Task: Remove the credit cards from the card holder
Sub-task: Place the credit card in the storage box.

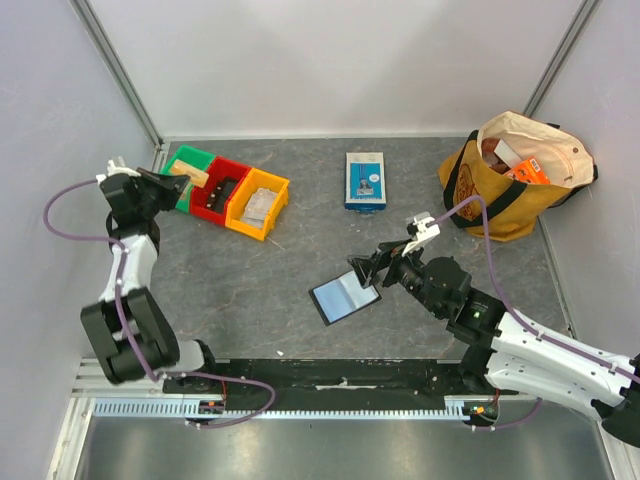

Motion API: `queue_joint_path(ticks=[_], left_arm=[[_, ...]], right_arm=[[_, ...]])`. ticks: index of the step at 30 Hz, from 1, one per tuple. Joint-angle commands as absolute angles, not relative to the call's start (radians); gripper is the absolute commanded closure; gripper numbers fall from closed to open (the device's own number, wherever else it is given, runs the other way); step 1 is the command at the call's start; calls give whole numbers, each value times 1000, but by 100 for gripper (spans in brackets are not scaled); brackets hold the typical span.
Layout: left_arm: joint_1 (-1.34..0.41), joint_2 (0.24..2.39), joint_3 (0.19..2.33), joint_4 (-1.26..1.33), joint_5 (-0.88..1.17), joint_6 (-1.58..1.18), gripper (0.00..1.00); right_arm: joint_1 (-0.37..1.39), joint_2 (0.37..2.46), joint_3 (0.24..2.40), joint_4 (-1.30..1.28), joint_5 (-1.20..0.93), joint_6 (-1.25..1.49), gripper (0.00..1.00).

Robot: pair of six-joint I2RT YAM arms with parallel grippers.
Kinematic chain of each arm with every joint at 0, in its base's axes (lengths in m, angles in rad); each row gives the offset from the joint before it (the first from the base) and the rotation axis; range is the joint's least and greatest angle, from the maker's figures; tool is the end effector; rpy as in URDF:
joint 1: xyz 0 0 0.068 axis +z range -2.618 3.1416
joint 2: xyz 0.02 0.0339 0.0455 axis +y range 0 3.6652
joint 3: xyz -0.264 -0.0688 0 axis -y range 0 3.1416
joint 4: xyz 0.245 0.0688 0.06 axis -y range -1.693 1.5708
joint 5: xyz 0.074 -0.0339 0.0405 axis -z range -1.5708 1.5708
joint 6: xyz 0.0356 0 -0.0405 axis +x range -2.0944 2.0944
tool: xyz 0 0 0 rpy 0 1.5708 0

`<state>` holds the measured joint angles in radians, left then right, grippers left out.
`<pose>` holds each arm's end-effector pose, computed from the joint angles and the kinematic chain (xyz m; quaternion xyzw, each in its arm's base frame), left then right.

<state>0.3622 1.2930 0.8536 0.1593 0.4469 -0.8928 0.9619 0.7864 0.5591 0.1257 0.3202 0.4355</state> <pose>0.2830 0.0908 0.2881 -0.3495 0.7089 -0.3246 0.5196 0.1196 0.1519 0.2927 -0.0874 0.7352 0.3350 0.5828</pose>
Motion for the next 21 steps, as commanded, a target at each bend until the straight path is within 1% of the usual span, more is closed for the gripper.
queue_joint_path(ticks=[1,4,11,15,21], left_arm=[[402,1457,1006,213,443,-848,98],[414,1603,1084,215,413,-856,98],[422,1850,1250,206,348,-873,98],[426,1945,1318,193,314,-873,98],[433,2045,1411,112,370,-871,98]], right_arm=[[962,782,595,110,353,319,2],[963,788,592,101,380,281,2],[957,805,594,86,405,219,2],[954,813,594,74,433,209,2],[951,818,589,66,443,193,2]])
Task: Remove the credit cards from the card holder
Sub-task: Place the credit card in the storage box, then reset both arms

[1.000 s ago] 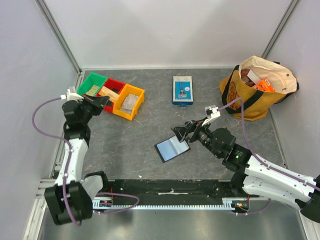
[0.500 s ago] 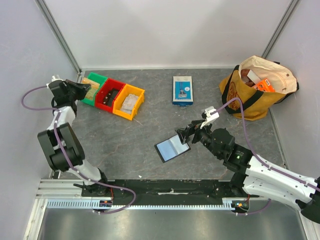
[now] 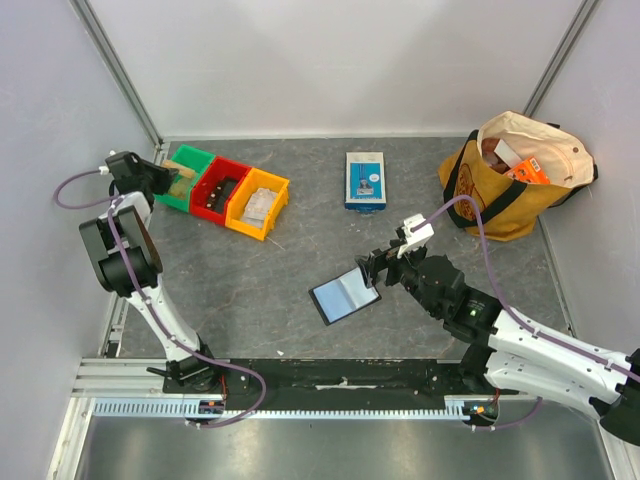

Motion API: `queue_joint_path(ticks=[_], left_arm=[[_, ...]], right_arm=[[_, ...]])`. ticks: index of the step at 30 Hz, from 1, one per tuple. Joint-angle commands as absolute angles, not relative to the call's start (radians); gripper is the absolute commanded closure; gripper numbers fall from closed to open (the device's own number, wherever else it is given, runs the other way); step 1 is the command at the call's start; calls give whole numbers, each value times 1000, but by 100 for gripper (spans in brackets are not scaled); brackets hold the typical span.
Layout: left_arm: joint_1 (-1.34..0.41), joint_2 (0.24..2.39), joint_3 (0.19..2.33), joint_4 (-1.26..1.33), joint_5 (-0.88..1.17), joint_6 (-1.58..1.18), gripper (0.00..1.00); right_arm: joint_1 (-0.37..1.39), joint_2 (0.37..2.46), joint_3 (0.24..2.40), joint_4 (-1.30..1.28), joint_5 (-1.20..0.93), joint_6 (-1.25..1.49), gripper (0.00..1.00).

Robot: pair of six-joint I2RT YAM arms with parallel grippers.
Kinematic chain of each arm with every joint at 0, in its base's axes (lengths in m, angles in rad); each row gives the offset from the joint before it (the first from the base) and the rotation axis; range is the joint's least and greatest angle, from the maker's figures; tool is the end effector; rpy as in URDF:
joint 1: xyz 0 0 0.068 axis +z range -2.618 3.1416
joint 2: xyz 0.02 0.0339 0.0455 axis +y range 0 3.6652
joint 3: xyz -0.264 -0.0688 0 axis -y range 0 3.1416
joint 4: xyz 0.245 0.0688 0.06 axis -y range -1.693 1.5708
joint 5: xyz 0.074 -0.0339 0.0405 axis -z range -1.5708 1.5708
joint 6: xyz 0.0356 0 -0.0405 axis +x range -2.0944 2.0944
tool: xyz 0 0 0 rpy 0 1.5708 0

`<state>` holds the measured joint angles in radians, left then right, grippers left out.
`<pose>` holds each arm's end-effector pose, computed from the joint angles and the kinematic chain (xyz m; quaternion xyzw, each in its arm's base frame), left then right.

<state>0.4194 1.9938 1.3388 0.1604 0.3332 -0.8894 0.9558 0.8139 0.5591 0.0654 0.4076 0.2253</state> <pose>0.4194 0.1742 0.2015 -0.4480 0.7236 -0.2562 0.4584 0.1244 0.1517 0.2816 -0.1492 0.7511 0.2178 0.6051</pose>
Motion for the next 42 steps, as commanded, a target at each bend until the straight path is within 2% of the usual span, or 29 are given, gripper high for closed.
queue_joint_path(ticks=[1,4,9,12,22,28,34,35,42], left_arm=[[433,2051,1416,95,368,-861,98],[434,2051,1417,60,350,-833,94],[443,2078,1466,-21,339,-799,68],[445,2097,1493,-80,336,-782,59],[443,1898,1387,-222,262,-693,47],[407,1596,1243,-310,299,-595,46],[255,1174,1103,-460,262,-456,44],[233,1095,1086,-481,262,-434,24],[180,590,1017,-643,181,-325,17]], right_arm=[[948,822,592,67,445,193,2],[948,828,597,66,436,192,2],[948,802,595,46,439,204,2],[948,770,594,22,456,210,2],[948,664,647,-150,630,248,2],[950,577,718,-305,822,285,2],[948,502,796,-443,943,319,2],[948,494,810,-469,959,325,2],[948,400,867,-594,1031,304,2]])
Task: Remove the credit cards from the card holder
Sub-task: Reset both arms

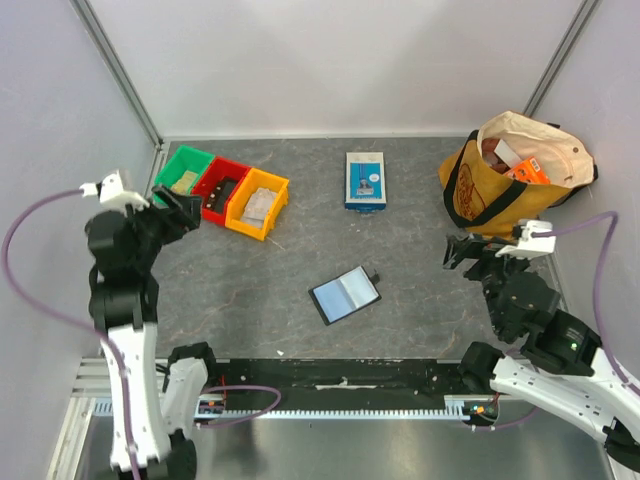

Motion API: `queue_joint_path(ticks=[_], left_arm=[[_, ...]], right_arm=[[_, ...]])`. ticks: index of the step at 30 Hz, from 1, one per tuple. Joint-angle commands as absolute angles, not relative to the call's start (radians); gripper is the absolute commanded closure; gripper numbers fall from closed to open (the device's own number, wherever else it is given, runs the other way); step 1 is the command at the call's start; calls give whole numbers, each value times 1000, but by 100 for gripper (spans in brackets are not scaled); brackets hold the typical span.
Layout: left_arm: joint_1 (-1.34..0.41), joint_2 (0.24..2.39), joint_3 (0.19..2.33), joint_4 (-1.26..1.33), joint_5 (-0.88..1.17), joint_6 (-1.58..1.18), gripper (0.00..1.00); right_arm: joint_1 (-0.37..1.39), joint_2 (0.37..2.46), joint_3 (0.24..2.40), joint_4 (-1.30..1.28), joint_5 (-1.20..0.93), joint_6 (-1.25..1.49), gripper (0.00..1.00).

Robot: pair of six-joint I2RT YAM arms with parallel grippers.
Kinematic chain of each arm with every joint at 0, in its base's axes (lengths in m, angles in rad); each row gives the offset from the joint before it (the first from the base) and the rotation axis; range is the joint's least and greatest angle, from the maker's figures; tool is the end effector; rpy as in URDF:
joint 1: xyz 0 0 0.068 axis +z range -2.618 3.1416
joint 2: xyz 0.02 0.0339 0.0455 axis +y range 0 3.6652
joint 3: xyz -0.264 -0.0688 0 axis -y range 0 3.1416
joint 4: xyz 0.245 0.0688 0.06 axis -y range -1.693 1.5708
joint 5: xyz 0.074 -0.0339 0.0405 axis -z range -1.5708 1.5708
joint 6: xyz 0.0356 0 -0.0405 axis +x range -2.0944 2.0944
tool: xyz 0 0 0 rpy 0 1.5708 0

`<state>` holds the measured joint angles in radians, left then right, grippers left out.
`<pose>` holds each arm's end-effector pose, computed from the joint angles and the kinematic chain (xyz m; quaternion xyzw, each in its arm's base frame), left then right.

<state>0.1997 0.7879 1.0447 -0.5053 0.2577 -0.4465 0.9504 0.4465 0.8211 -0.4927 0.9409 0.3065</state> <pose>0.1592 0.0230 0.3942 -0.1737 0.7673 -0.1756 0.5918 0.0712 0.0502 0.3618 0.0747 0.7274 0.0739 0.6781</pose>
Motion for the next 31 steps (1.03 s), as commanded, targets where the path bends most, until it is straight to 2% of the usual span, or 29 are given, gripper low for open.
queue_joint_path(ticks=[1,8,17,24,31], left_arm=[[172,537,1014,-661,163,-318,17],[104,309,988,-807,-23,-299,16],[52,256,873,-736,-58,-330,16],[14,141,698,-624,-61,-366,18],[12,147,689,-609,-44,-365,18]], right_arm=[[948,382,870,-600,1040,295,2],[948,227,822,-598,1140,264,2],[950,22,721,-522,1169,238,2],[948,23,713,-515,1174,235,2],[948,75,712,-515,1166,232,2]])
